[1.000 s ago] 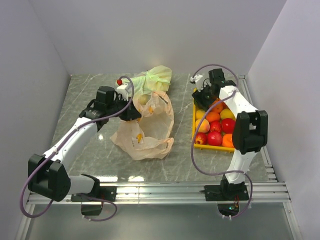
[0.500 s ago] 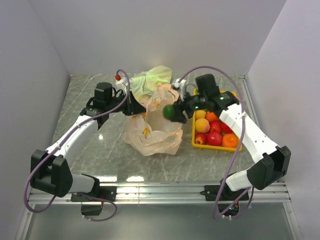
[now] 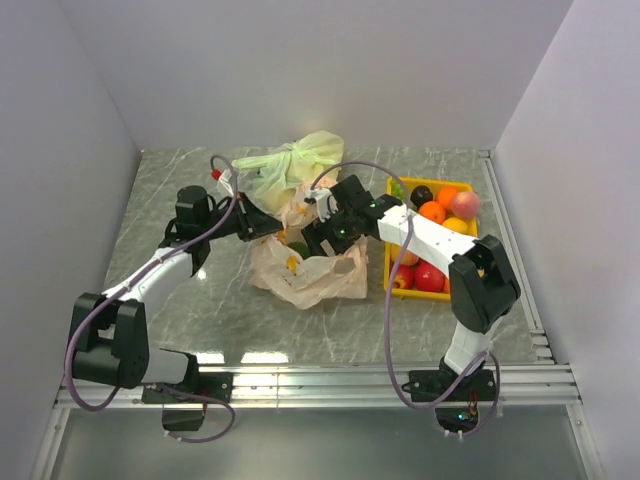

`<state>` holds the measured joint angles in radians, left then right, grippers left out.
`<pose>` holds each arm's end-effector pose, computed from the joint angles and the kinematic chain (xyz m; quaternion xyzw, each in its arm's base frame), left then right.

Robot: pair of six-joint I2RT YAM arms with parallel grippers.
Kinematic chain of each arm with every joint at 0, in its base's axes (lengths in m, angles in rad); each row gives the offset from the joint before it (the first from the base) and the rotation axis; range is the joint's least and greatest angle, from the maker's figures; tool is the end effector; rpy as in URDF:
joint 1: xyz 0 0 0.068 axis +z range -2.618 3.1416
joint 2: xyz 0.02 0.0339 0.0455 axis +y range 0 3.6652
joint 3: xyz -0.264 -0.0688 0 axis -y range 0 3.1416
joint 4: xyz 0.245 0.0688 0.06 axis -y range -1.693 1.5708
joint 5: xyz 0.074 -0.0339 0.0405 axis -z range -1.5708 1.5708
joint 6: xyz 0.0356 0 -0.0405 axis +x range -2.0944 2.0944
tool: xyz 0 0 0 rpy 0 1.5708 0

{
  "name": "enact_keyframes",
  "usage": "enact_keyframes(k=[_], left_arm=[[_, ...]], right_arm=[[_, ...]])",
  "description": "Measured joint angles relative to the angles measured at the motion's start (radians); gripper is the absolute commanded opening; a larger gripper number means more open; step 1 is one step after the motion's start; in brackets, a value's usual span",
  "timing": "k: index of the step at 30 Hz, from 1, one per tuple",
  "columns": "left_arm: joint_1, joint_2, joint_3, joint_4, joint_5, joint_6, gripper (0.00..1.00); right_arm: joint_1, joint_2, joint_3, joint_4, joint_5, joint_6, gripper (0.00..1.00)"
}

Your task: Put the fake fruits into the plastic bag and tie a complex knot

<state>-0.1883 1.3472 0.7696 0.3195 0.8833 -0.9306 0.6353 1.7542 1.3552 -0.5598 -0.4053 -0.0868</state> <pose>0.2825 -0.0818 0.2628 -0.0167 0.7620 -0.5798 0.2879 0.2963 0.2359 0.2458 -0.3867 0.8524 0.2647 0.2321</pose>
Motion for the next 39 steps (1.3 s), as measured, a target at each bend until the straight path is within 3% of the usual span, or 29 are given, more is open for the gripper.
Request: enact_keyframes(k=[6,10,15,22,27,32,36,39], left_arm=[[0.095,0.023,-0.025,0.012,0.022,0.005,0.01],[0.099,0.027,-0.025,-0.014,0.036,0.060,0.01],[0.079,0.027,-0.018,-0.078,0.034,0.133,0.01],[0.048,0.027,-0.017,-0.092,0.012,0.148,0.01],[0.048,0.027,-0.017,-0.092,-0.003,0.147,0.00],[0.048,0.027,-0.017,-0.094,-0.010,0.150,0.01],[0.048,0.027,-0.017,-0.099,-0.010,0.152,0.01],[0.048,0.027,-0.017,-0.099,-0.010,0.152,0.00]], right_arm=[[0.001,0.014,-0.089,-0.006,0.192,-0.070,1.00],[0.002,0.001,-0.151,-0.050,0.252,-0.143,1.00],[0.002,-0.137,-0.116,-0.114,0.118,-0.208,1.00],[0.008,-0.274,0.116,-0.168,-0.136,-0.280,1.00],[-0.024,-0.322,0.118,-0.193,-0.154,-0.270,1.00],[-0.338,-0.334,0.132,-0.238,-0.125,-0.256,1.00],[-0.623,-0.311,0.172,-0.315,-0.044,-0.351,1.00],[-0.757,-0.269,0.213,-0.347,0.045,-0.428,1.00]])
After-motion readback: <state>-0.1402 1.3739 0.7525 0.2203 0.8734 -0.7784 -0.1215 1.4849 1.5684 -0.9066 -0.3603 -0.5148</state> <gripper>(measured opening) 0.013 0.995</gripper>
